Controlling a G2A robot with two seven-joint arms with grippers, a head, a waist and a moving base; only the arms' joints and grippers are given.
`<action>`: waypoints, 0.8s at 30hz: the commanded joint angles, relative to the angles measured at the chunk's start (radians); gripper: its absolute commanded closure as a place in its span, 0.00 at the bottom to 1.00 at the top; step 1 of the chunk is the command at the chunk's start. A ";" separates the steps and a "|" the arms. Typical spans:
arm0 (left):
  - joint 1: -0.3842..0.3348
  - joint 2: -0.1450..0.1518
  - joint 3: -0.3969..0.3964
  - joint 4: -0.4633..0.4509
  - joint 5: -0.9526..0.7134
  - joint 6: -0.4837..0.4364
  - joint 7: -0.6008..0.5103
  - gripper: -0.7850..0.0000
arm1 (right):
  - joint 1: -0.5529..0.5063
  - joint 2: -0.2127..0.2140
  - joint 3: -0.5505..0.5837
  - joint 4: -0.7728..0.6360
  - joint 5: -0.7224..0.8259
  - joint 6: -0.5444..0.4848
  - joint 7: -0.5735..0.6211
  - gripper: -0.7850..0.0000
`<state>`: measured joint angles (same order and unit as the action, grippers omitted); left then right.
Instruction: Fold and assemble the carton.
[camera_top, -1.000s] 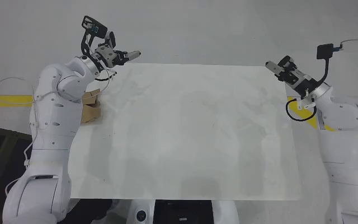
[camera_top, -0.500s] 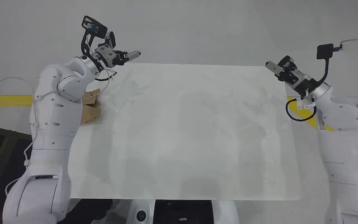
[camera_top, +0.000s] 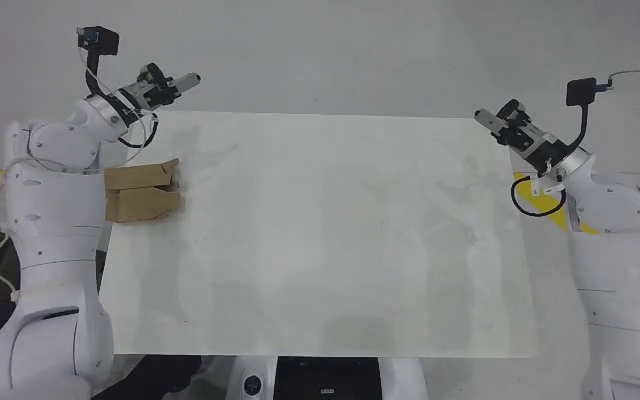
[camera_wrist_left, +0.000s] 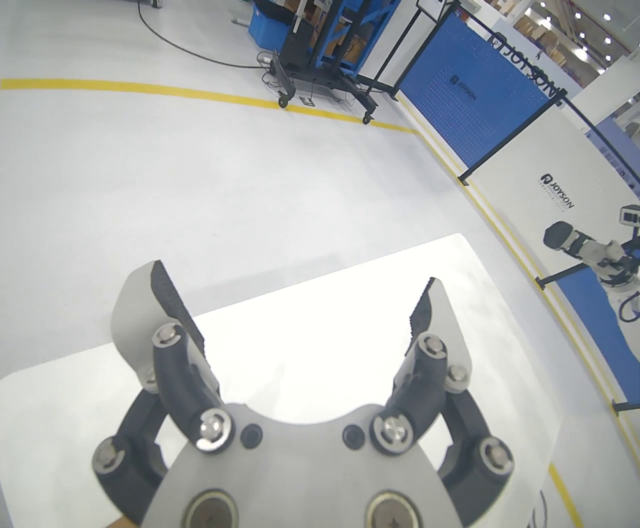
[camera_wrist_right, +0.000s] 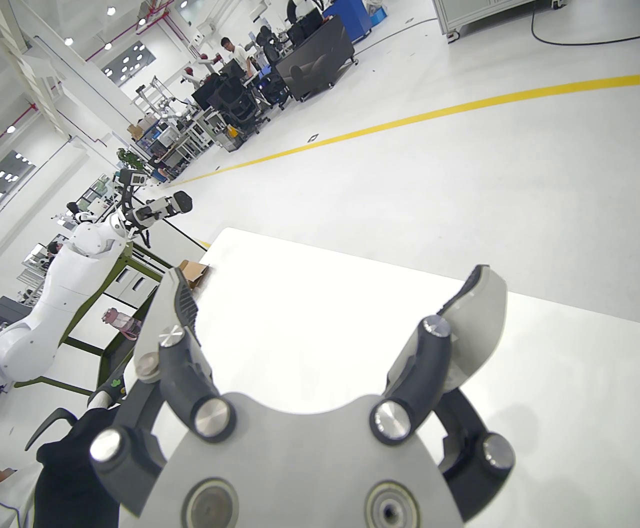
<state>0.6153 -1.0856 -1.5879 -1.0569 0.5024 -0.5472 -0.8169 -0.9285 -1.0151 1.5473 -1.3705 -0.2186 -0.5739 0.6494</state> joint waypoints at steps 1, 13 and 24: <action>-0.014 0.010 -0.025 0.024 -0.037 0.022 -0.058 0.00 | 0.000 0.000 0.000 0.000 0.000 0.000 0.000 0.00; -0.079 0.078 -0.153 0.166 -0.056 0.098 -0.193 0.00 | 0.000 0.000 0.000 0.000 0.000 0.000 0.000 0.00; -0.125 0.146 -0.213 0.339 0.005 0.024 -0.265 0.00 | 0.000 0.000 0.000 0.000 0.000 0.000 0.000 0.00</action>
<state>0.4922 -0.9462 -1.7949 -0.7340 0.4954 -0.5170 -1.0877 -0.9285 -1.0151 1.5473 -1.3705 -0.2186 -0.5739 0.6494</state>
